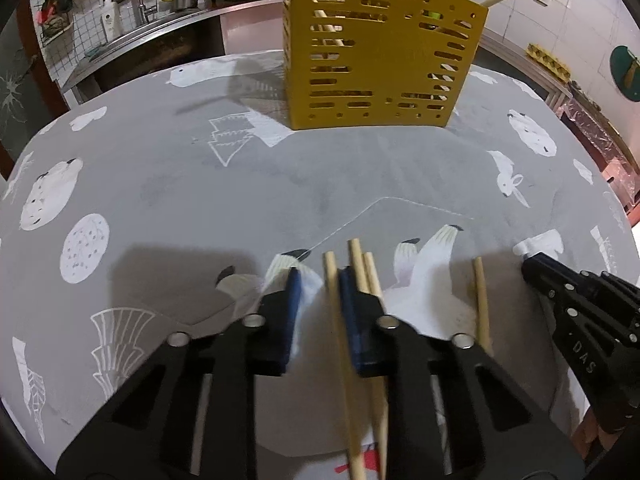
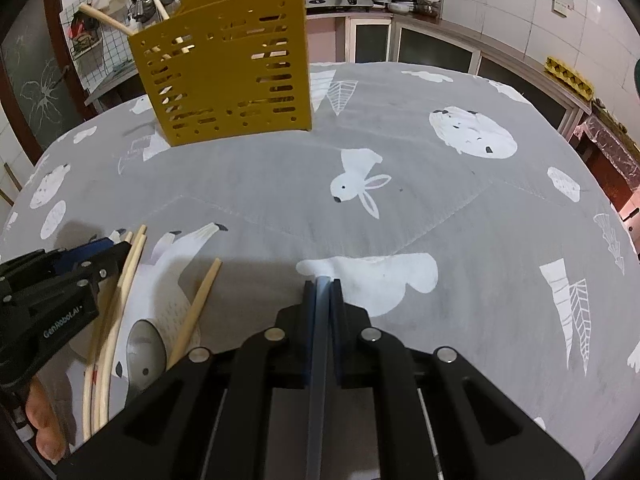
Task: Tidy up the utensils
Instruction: 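Close the left gripper on a wooden chopstick while the right gripper grasps the silver spoon, then lift and carry the chopstick and spoon with both grippers, lowering them into the holder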
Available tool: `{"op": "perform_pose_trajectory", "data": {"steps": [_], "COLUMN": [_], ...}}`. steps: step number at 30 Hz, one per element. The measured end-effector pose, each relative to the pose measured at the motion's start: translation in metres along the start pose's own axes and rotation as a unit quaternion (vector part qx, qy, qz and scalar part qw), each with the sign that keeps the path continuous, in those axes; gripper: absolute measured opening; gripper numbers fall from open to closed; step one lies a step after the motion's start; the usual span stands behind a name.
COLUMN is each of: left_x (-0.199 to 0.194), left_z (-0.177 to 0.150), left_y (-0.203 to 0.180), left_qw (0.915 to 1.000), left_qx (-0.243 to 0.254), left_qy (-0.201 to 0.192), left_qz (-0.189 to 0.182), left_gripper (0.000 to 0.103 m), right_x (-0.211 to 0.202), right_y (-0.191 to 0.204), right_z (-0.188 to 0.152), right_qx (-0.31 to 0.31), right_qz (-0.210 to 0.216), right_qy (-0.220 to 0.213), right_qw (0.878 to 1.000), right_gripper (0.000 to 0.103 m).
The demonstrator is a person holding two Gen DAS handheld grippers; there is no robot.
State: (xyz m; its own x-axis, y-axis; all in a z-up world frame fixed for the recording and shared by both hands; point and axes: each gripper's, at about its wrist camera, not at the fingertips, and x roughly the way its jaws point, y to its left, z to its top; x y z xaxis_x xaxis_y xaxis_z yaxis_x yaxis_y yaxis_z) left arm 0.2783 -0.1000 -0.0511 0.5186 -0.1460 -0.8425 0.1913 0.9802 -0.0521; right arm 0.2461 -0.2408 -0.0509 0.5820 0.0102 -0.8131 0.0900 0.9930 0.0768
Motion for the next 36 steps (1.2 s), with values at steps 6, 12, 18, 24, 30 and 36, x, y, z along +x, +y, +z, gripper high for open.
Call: {"op": "perform_pose_trajectory", "data": {"steps": [6,12,18,24,30,36], "left_x": [0.0,-0.006,-0.028,-0.061,-0.098,-0.123], "left_z": [-0.002,-0.005,-0.005,0.0,0.004,0.002], "left_y": [-0.001,0.008,0.017,0.023,0.021,0.026], "left_qw": [0.9999,0.9992,0.9978,0.9948,0.9876,0.9787], "left_qx": [-0.005,-0.024,-0.03,-0.03,-0.015,-0.014], "left_qy": [-0.008,-0.016,-0.045,-0.091,-0.155,-0.205], "left_qz": [-0.01,-0.029,-0.037,-0.034,-0.017,-0.009], "left_gripper": [0.005,0.005,0.005,0.005,0.005,0.004], "right_x": [-0.002,-0.008,-0.022,-0.039,-0.058,-0.078], "right_y": [-0.004,-0.007,-0.005,-0.006,-0.006,-0.004], "right_z": [-0.002,-0.001,0.003,0.007,0.011,0.013], "right_qx": [0.014,0.019,0.02,0.022,0.021,0.015], "right_qz": [0.009,0.011,0.019,0.03,0.035,0.047], "right_qy": [-0.008,-0.022,-0.044,-0.073,-0.118,-0.171], "right_qw": [1.0,1.0,0.999,0.997,0.992,0.984], "right_gripper": [0.007,0.007,0.007,0.007,0.007,0.007]}}
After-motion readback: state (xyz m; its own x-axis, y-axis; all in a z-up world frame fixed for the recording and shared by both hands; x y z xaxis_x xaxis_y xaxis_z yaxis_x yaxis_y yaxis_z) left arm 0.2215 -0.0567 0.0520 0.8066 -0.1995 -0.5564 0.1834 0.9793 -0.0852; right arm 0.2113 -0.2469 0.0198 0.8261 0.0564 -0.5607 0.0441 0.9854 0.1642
